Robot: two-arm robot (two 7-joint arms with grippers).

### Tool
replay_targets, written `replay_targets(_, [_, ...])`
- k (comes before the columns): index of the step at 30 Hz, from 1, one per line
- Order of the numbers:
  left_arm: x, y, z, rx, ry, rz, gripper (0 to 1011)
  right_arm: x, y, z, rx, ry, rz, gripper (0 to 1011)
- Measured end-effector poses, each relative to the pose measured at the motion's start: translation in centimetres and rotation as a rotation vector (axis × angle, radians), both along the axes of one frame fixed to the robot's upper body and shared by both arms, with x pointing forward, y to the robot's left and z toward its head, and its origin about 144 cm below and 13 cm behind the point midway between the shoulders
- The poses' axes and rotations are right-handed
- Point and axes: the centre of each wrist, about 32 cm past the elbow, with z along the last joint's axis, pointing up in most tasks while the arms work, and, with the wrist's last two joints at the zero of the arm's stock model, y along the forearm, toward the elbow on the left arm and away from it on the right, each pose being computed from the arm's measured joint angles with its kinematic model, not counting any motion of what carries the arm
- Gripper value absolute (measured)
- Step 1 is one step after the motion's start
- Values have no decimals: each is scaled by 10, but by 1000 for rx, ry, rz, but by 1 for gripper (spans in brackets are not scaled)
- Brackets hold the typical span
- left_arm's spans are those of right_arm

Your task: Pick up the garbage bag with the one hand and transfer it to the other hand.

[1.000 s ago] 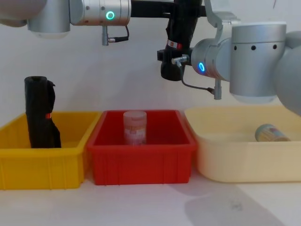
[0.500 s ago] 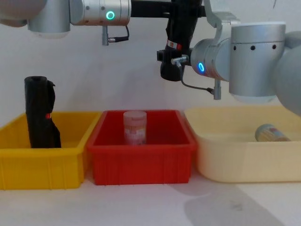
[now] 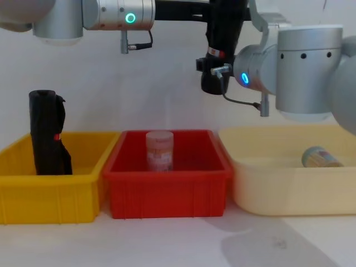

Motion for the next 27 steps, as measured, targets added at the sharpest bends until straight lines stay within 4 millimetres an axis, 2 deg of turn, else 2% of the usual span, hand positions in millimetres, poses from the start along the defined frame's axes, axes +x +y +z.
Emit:
replay_targets(11, [0,0,0,0,0,0,1001,-5,-16,1,3,-8,-125,557])
replay_targets(27, [0,0,0,0,0,0,1001,-26,-49,2,-22,26,-299,560])
